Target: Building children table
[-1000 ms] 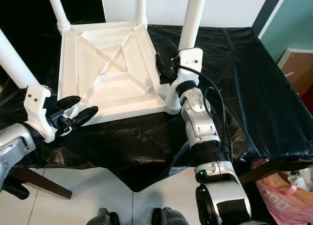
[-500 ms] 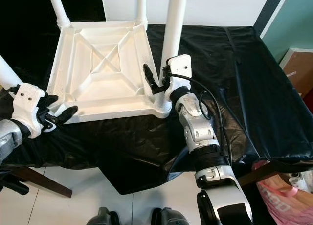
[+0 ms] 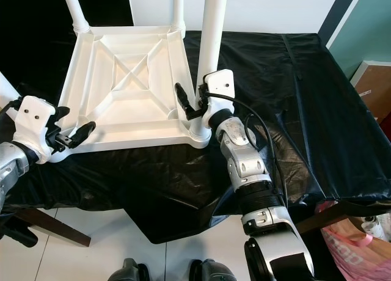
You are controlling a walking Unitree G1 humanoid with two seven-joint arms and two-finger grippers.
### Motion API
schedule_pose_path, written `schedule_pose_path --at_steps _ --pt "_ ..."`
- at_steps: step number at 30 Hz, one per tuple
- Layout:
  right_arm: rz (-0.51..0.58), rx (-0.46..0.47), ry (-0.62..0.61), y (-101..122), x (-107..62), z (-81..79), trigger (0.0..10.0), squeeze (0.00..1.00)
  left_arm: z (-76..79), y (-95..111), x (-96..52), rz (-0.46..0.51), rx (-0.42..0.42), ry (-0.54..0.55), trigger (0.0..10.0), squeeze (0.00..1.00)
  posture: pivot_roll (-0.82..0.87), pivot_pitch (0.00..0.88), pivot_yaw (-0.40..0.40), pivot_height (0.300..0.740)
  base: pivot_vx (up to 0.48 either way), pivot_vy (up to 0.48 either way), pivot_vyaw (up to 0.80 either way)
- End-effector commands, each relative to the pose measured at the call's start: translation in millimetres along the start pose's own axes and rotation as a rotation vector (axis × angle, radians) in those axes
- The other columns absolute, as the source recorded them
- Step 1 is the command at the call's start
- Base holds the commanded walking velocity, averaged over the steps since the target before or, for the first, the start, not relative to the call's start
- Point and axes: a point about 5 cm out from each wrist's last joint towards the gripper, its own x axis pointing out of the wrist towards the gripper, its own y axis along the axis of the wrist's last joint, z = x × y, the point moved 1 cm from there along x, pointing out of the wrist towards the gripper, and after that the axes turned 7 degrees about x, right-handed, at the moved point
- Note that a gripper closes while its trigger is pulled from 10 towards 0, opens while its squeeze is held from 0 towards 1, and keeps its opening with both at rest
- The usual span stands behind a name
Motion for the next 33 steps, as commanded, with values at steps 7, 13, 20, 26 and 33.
schedule_pose_path --at_steps 7,13,20,26,33 --pt "-0.023 -0.016 -0.110 2.6 1.3 -11.1 0.0 0.00 19.1 23.4 0.2 0.149 -0.119 -0.103 10.0 0.00 0.03 0.120 -0.087 0.740 0.000 0.000 0.00" --pt "-0.055 0.025 -0.170 -0.6 0.4 -11.9 0.0 0.00 29.7 30.4 -28.5 0.227 -0.232 -0.243 10.0 0.00 0.02 0.117 -0.083 0.740 0.000 0.000 0.00" --pt "-0.097 0.053 -0.234 -6.5 -0.3 -6.7 10.0 0.00 18.6 15.4 -74.2 0.180 -0.237 -0.278 10.0 0.00 0.04 0.119 -0.096 0.740 0.000 0.000 0.00" --pt "-0.114 0.066 -0.261 -9.0 1.5 -5.9 10.0 0.00 15.3 -16.7 -86.0 -0.022 -0.186 -0.274 10.0 0.00 0.05 0.125 -0.100 0.740 0.000 0.000 0.00" --pt "-0.121 0.086 -0.285 -8.3 3.2 -4.9 10.0 0.00 -17.4 -60.4 -82.2 -0.275 -0.175 -0.062 10.0 0.00 0.05 0.132 -0.095 0.740 0.000 0.000 0.00"
